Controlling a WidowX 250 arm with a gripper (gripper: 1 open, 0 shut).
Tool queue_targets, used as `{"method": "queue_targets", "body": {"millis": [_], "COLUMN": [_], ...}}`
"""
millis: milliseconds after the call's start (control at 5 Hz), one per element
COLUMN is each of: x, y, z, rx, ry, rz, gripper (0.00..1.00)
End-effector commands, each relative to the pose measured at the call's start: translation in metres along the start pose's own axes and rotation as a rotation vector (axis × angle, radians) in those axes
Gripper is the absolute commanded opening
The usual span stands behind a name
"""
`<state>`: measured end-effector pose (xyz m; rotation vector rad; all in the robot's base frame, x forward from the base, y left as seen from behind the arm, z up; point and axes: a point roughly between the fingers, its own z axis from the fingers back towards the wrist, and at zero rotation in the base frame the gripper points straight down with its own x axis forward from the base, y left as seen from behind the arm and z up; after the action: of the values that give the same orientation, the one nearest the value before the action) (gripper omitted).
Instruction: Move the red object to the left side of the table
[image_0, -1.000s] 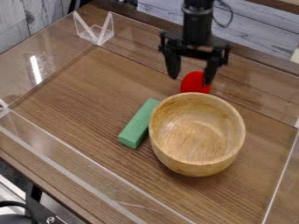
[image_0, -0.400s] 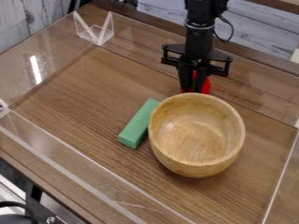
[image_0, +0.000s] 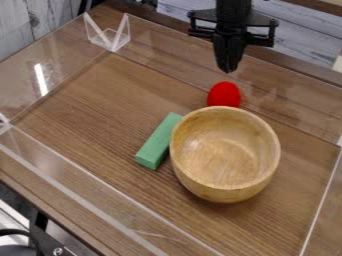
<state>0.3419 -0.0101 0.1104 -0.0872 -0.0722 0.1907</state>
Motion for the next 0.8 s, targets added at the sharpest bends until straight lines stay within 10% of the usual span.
{"method": "queue_targets", "body": {"millis": [0,200,400,600], "x": [0.009,0.011,0.012,0.013], "y": [0.001,0.003,0.005,0.007], "z": [0.004,-0.016,-0.027,-0.03], "rx": [0.003,0.018,0.026,0.029], "ry": [-0.045,-0.022,-0.004,0.002], "rz": [0.01,0.017,0.025,0.028], "gripper": [1.0,1.0,0.0,0.0]}}
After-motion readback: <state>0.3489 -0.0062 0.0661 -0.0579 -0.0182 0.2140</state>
